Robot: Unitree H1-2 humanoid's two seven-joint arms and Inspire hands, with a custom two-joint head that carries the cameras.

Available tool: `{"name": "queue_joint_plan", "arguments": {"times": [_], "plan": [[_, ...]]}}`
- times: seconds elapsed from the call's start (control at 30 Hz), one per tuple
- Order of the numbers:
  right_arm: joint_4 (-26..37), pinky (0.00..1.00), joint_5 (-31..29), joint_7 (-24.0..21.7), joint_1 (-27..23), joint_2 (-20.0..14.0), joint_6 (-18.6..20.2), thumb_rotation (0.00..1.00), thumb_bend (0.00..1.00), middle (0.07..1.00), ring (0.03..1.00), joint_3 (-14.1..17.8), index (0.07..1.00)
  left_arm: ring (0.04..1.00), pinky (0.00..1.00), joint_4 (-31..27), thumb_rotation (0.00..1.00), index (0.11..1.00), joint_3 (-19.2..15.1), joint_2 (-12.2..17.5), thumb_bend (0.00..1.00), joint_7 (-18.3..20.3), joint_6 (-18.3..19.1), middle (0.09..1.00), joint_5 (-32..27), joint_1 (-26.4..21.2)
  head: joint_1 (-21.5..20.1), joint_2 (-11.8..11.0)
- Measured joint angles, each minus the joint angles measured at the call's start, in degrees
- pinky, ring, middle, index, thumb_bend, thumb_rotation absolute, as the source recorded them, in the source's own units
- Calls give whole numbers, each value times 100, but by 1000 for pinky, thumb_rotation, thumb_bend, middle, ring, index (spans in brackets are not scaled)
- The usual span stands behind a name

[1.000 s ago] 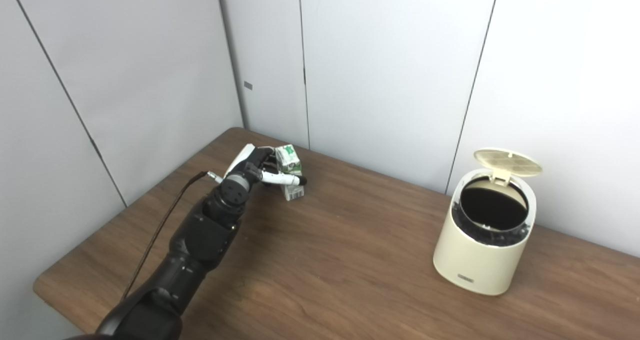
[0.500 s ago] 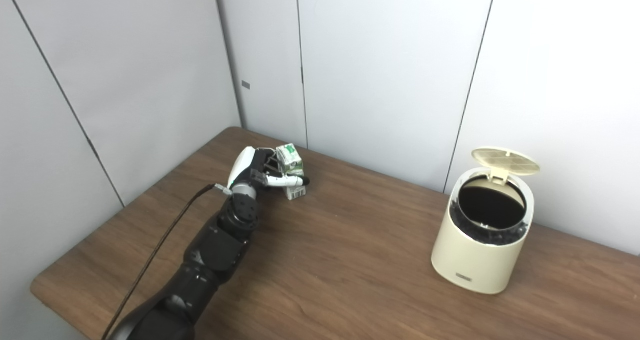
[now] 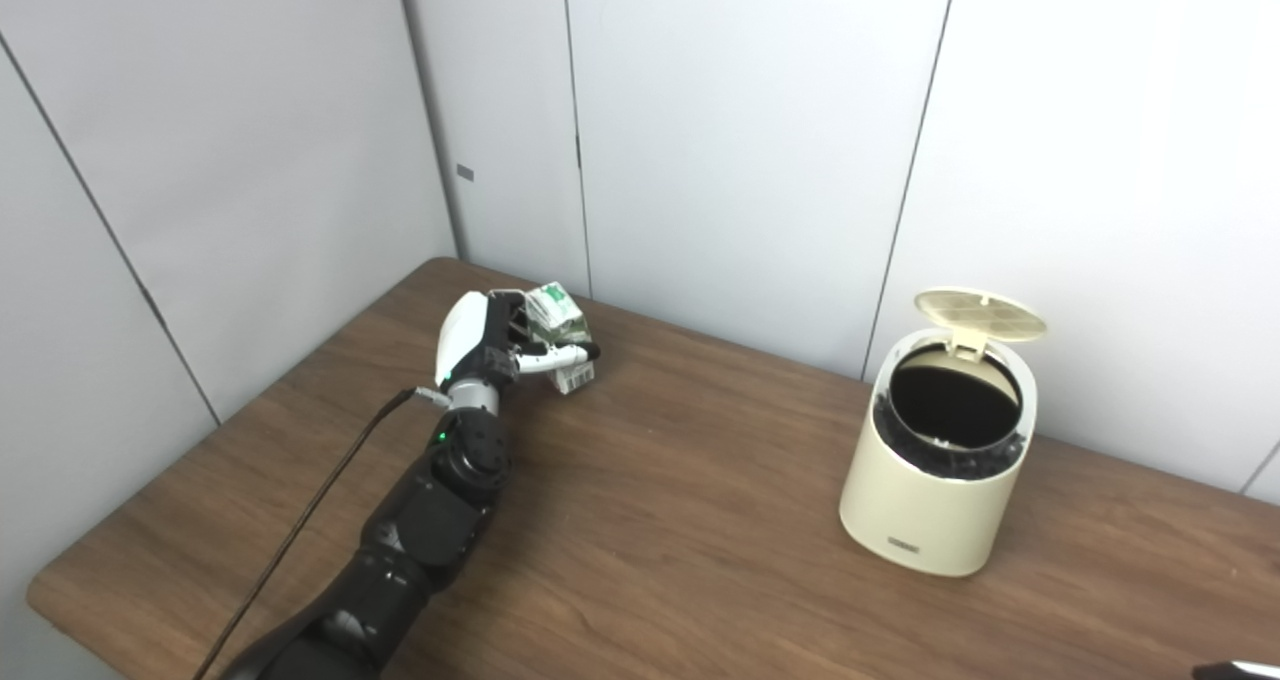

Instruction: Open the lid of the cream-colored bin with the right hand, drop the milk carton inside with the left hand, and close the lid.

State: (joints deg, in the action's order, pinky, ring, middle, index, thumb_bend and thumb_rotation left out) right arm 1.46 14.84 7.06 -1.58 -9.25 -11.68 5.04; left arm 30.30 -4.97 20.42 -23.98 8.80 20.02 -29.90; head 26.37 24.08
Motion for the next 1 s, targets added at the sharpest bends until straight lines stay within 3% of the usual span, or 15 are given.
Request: {"name": "queue_joint_plan", "arguments": {"times": [0.17,0.27,0.3,0.33,0.37,0.4,0.47,0.6,0.83,1.0], "plan": [[10,143,170,58,-9,23,44,174,486,515,326,-41,489,428,358,-378,0,467,-5,-15,523,87,-69,498,-78,95,-141,17],[27,175,205,59,-8,39,93,172,484,530,367,-81,490,421,354,-797,0,474,0,-15,524,246,-155,489,-114,240,-710,131],[34,191,223,63,-13,54,97,479,388,537,389,-114,529,430,364,-991,0,471,-18,-15,524,328,-149,494,-172,311,-843,158],[51,236,250,70,-11,77,106,657,247,561,445,-140,556,429,365,-1234,0,471,-30,-19,524,410,-150,493,-215,379,-931,167],[84,249,327,96,-3,104,155,694,160,574,454,-167,571,425,363,-1435,0,473,-29,-24,524,473,-172,491,-232,438,-1071,193],[128,311,433,133,12,165,268,628,99,596,504,-209,588,424,363,-1642,0,473,-28,-30,524,531,-185,490,-258,490,-1160,202],[245,387,606,182,84,331,451,383,64,612,554,-290,603,428,372,-1992,0,473,-23,-57,524,690,-339,490,-317,585,-1492,246],[338,436,872,212,108,539,517,47,117,618,579,-475,610,462,379,-2409,0,465,0,-97,508,976,-583,492,-428,815,-1740,264],[408,499,959,229,163,556,559,0,197,644,616,-496,640,459,367,-2852,0,465,67,-361,504,1310,-1047,493,-542,1080,-1960,281],[413,416,993,235,154,663,706,0,215,626,555,-522,646,457,369,-3072,0,460,192,-526,503,1399,-1513,501,-524,1065,-2048,255]]}}
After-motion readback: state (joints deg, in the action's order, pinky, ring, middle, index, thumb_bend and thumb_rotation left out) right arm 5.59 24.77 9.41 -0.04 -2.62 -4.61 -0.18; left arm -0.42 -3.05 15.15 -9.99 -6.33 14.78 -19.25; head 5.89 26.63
